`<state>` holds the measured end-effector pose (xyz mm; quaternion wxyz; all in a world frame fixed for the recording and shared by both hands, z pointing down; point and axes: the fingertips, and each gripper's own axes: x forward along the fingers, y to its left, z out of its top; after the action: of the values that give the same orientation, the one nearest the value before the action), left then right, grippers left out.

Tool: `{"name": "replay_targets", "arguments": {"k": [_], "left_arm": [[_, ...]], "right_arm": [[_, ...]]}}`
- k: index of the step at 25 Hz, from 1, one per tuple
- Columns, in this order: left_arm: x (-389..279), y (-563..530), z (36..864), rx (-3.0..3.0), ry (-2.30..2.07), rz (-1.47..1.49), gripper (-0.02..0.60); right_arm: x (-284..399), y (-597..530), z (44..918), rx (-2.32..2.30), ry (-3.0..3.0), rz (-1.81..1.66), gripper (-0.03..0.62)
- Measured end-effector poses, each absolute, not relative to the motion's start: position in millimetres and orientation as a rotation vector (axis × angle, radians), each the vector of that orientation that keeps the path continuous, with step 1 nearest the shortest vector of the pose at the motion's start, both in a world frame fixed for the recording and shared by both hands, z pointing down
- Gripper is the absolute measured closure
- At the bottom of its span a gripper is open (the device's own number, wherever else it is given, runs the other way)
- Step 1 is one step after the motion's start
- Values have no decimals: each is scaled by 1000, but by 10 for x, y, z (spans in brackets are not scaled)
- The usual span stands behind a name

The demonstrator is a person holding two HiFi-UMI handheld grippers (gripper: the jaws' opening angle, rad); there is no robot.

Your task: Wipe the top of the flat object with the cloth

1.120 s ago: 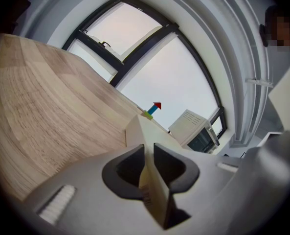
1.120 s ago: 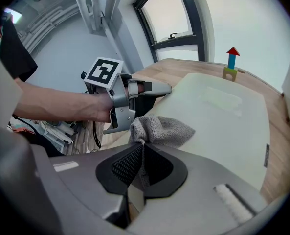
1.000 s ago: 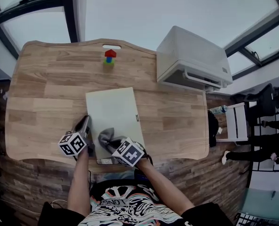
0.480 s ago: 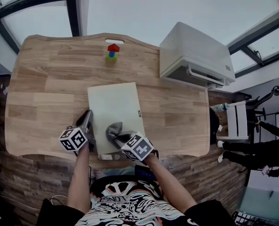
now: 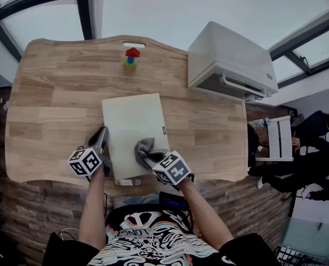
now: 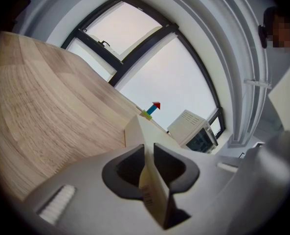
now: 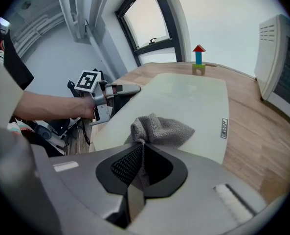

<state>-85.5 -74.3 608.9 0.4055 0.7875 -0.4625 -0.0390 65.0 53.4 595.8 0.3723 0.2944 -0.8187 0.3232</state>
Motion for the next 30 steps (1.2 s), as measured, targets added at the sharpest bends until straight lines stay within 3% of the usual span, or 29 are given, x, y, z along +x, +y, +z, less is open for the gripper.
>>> {"name": "replay_targets", "arguments": {"k": [10,20,27,30], "left_arm": [[-845,-742,6073,1997,-1177,-79,462],[-815,-719,6037,2096,-1299,167,463],[-755,-704,6040,2008,-1133,-5,462],[-730,-691,6048,2004,-1112,-10,432]], "right_arm": [[999,489,5948,878,-2081,833,585],[1011,476,5960,856,-2063,803,585],[1005,324,5965,873,-2073,832,585],[986,271,5963,881,-2075,846,585]]}}
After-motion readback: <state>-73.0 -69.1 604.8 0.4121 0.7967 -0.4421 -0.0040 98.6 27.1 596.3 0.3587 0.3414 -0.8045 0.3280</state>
